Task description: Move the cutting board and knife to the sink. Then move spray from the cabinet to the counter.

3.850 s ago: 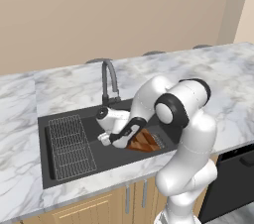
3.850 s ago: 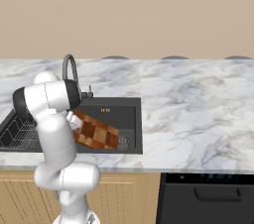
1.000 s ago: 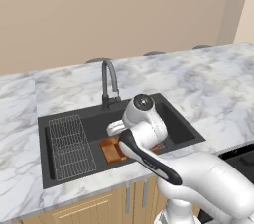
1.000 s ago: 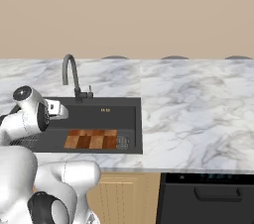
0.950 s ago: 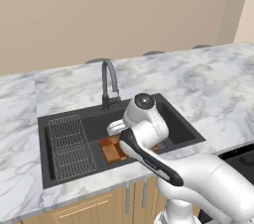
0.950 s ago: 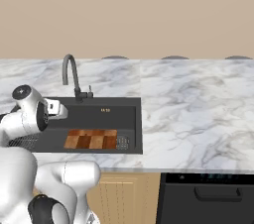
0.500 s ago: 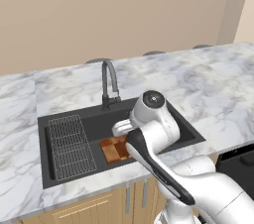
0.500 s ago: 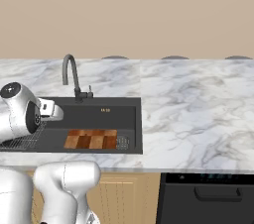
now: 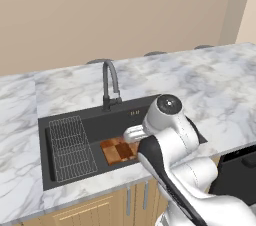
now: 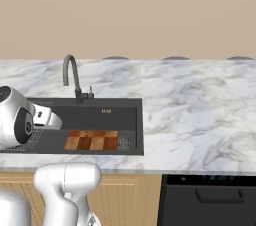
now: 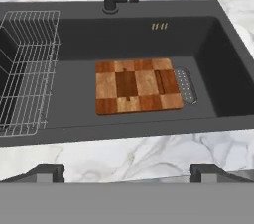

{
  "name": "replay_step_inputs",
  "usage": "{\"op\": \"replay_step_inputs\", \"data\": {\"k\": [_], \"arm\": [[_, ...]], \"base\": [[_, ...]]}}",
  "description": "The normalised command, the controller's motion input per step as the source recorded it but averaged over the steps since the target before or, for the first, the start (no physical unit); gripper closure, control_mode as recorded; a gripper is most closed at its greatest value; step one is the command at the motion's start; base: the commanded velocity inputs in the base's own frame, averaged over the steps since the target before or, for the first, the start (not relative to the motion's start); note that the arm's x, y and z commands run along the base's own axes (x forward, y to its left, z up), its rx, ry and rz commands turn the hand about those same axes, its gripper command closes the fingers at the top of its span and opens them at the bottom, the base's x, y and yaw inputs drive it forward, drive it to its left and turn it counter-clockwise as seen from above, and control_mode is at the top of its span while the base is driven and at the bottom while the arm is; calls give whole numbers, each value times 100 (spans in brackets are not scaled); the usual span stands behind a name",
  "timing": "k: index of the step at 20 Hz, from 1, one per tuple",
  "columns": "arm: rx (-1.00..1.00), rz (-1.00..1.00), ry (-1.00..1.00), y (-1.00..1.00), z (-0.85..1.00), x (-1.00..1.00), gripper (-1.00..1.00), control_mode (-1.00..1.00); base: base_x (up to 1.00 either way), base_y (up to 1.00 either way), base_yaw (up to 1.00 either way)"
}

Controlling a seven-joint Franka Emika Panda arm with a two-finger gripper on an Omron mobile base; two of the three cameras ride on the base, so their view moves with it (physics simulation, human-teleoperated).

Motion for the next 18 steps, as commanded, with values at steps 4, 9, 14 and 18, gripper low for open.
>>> {"op": "replay_step_inputs", "data": {"k": [4, 9, 14, 18], "arm": [[0, 0, 3, -18, 24, -38, -100, -100], [0, 0, 14, -14, 10, -22, -100, -100], [0, 0, 0, 0, 0, 0, -100, -100], [0, 0, 0, 0, 0, 0, -100, -100]], "base": [[0, 0, 0], [0, 0, 0], [0, 0, 0], [0, 0, 0]]}}
